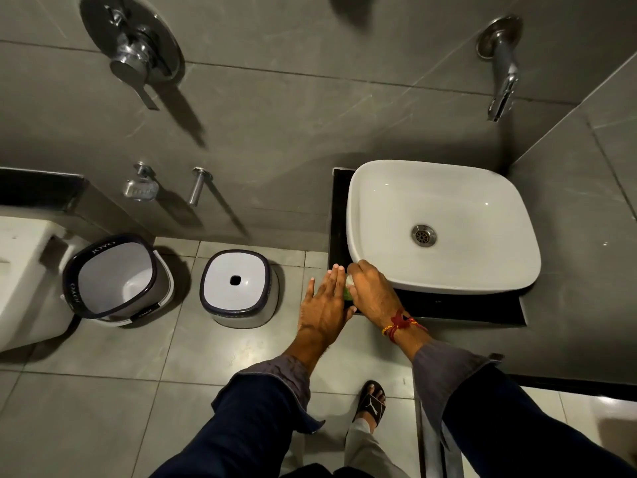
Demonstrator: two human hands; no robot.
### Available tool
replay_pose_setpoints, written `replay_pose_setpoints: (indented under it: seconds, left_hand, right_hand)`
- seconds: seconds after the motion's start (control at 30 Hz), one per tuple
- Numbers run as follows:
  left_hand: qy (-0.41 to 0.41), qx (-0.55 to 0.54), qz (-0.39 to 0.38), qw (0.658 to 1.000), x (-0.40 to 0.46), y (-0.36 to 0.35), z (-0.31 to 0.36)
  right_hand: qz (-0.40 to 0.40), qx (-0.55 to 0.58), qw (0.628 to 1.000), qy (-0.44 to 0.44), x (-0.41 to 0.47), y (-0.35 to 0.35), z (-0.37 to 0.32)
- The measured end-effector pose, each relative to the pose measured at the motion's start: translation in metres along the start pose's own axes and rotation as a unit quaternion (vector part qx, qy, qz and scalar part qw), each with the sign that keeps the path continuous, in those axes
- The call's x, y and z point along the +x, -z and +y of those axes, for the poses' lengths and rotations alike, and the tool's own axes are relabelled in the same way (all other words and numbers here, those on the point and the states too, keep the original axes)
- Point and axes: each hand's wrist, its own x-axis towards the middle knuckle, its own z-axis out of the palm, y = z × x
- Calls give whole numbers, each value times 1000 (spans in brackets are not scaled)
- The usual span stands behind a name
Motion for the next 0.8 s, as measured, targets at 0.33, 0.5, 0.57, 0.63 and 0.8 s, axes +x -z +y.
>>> replay_pose_setpoints:
  seconds: [0.33,0.5,0.57,0.63,0.8]
  left_hand:
    - [2,7,2,1000,0,-4,1]
    - [10,-10,13,1000,0,-8,2]
    - [13,-12,11,1000,1,-7,2]
    - [14,-10,4,1000,1,-7,2]
    - [12,-8,11,1000,1,-9,2]
  right_hand:
    - [30,-8,998,-50,-2,-7,-6]
    - [16,27,999,20,-7,-5,4]
    - [-3,-2,1000,17,-3,-3,5]
    - [-23,-21,999,-7,1,-1,4]
    - [-22,-53,995,-77,7,2,-5]
